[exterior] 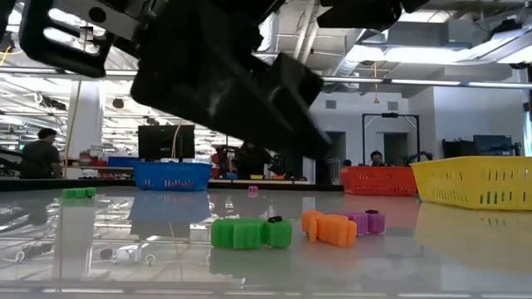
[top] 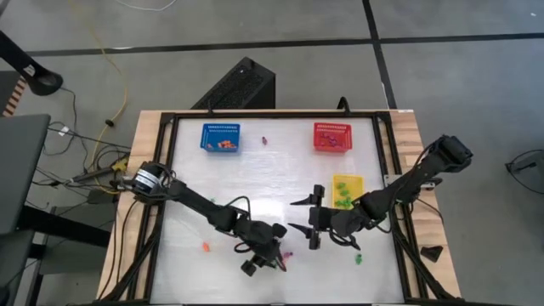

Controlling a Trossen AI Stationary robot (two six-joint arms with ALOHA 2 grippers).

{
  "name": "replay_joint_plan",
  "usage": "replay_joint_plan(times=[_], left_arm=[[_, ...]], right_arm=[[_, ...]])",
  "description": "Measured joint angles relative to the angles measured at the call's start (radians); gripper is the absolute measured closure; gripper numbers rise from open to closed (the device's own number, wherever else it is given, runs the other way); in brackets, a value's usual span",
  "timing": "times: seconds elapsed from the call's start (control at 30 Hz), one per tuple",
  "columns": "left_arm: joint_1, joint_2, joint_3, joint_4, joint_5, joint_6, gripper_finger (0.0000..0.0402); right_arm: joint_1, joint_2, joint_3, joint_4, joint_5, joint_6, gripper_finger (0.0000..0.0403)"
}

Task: Sort Halloween decoration
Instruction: Put the green skeleton toy into the red bin

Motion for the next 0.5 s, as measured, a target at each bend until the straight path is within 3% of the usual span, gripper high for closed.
replay_joint_plan(times=[0.17, 0.27, 0.4, 0.5], left_arm=[[0.014, -0.087, 0.001, -0.259, -0.005, -0.056, 0.0258], [0.011, -0.169, 0.001, -0.500, -0.051, -0.109, 0.0258], [-0.037, -0.252, -0.036, -0.816, -0.179, -0.231, 0.0258], [-0.084, -0.323, -0.118, -0.913, -0.314, -0.335, 0.0258]], right_arm=[[0.000, 0.000, 0.000, -0.011, 0.000, 0.001, 0.0092], [-0.002, 0.000, 0.000, -0.027, 0.000, 0.013, 0.0092], [-0.010, 0.000, 0.000, -0.054, 0.000, 0.037, 0.0092], [-0.020, 0.007, 0.000, -0.070, 0.001, 0.044, 0.0092]])
